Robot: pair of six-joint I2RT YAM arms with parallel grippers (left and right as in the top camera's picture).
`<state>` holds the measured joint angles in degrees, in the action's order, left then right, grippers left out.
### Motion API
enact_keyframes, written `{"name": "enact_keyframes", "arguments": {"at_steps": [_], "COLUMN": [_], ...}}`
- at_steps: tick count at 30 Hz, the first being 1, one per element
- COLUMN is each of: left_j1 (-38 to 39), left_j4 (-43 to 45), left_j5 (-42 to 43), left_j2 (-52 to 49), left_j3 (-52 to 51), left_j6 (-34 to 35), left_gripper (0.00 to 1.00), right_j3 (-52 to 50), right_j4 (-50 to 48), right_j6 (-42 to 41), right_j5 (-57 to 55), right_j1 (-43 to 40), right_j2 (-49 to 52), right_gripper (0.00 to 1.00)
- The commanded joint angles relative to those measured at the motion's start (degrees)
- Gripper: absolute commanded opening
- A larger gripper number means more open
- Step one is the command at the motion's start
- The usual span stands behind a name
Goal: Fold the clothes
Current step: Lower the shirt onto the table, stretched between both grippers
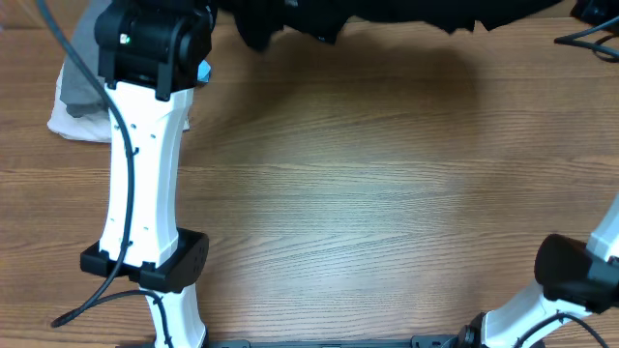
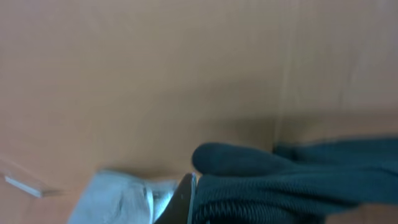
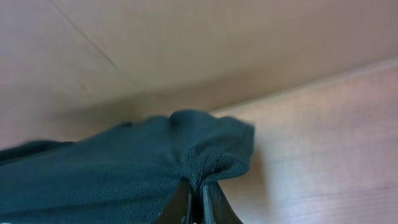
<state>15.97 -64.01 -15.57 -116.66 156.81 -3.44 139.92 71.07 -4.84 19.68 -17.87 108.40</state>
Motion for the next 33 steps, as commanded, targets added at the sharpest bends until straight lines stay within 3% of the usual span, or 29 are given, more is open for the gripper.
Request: {"name": "enact_keyframes", "arguments": {"at_steps": [1,8,16,21,27,33], "left_j1": [-0.9,-0.9,-0.9,-0.8,0.6,2.6], "left_j4": [-7.1,-20.7,-32.9,-32.8,-32.8,-32.8], "left_j5": [3.3,10.6,14.4,21.6,24.1,20.0], "left_j2": [-5.2,-13.7,-16.3,-16.3,-14.8,-9.2], "left_j3": [0.8,0.8,0.8,0.0,-5.0,-18.5], "left_j6": [-0.2,5.1,8.4,7.7,7.6,8.1], "left_gripper": [0.04,0.04,0.04,0.04,0.04,0.04], "right_j3": [0.6,0.6,0.5,-1.0,-19.2,-44.3], "right_j4": [5.2,16.8,26.0,26.0,25.2,14.8], "right_j6": [3.7,4.9,4.1,3.2,3.1,0.3], "right_j5": [-1.6,-1.6,-2.3,-4.0,-7.9,-7.3], "right_j1": [0.3,0.9,0.3,0.2,-0.3,-1.7], "right_j2": [5.6,11.8,11.5,8.6,-3.0,-18.8], "right_gripper": [0.04,0.04,0.04,0.04,0.04,0.04]}}
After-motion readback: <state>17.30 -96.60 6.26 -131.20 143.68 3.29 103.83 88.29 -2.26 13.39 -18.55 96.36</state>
